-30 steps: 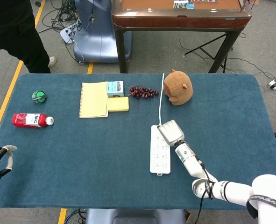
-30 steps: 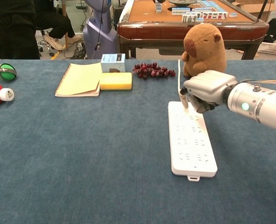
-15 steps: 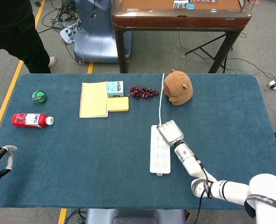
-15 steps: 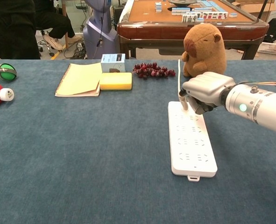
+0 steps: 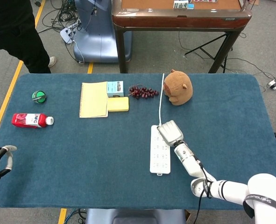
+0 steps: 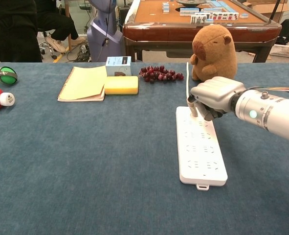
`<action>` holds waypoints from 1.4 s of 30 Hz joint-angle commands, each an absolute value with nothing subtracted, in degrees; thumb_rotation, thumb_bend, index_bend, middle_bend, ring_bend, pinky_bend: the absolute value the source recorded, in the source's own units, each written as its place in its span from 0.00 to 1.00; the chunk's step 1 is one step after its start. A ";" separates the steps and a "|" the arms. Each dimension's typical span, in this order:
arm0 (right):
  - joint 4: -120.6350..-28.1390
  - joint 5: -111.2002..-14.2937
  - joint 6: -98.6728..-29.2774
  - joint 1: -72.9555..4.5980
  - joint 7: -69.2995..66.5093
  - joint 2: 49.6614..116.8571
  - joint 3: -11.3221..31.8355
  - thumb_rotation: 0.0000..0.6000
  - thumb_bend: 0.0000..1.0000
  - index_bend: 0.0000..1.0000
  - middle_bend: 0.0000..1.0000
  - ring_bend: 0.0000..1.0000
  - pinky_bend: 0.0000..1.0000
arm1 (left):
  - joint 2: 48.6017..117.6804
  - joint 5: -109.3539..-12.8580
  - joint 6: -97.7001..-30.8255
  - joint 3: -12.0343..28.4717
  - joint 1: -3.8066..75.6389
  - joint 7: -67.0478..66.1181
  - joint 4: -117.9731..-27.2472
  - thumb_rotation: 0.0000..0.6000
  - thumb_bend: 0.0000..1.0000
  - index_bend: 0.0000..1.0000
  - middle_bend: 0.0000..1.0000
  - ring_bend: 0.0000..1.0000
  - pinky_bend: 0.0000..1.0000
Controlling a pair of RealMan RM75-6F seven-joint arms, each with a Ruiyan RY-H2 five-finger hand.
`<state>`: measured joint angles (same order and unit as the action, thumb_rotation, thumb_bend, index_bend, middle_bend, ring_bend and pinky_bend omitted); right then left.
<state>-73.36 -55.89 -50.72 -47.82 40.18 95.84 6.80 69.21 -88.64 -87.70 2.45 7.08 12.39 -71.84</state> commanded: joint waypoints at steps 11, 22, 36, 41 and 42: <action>-95.63 -64.26 -66.89 -41.13 43.39 80.81 5.28 1.00 0.80 0.37 0.89 1.00 1.00 | 69.49 -88.97 -87.74 2.29 7.14 11.29 -71.96 1.00 0.61 0.46 0.53 0.43 0.64; -102.73 -75.73 -86.21 -24.31 36.39 68.77 -3.85 1.00 0.45 0.35 0.44 0.52 0.67 | 70.01 -89.65 -88.69 2.27 7.10 9.26 -72.56 1.00 0.61 0.46 0.53 0.43 0.64; -91.26 -78.92 -95.72 -10.06 16.91 70.03 -4.50 1.00 0.42 0.35 0.39 0.44 0.55 | 71.53 -90.51 -89.66 2.33 7.31 8.45 -71.28 1.00 0.61 0.46 0.53 0.43 0.64; -91.02 -80.24 -96.32 -8.87 14.70 68.84 -2.91 1.00 0.42 0.35 0.37 0.43 0.55 | 71.65 -90.89 -89.85 2.31 7.51 8.88 -70.96 1.00 0.61 0.46 0.53 0.43 0.64; -91.00 -80.61 -96.28 -8.71 14.22 68.64 -2.78 1.00 0.42 0.35 0.37 0.43 0.55 | 71.67 -90.98 -89.84 2.26 7.54 8.90 -70.91 1.00 0.61 0.46 0.53 0.43 0.64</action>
<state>-91.14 -79.91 -96.00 -9.22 15.24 69.04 -3.27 71.66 -90.98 -89.83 2.27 7.54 8.89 -70.93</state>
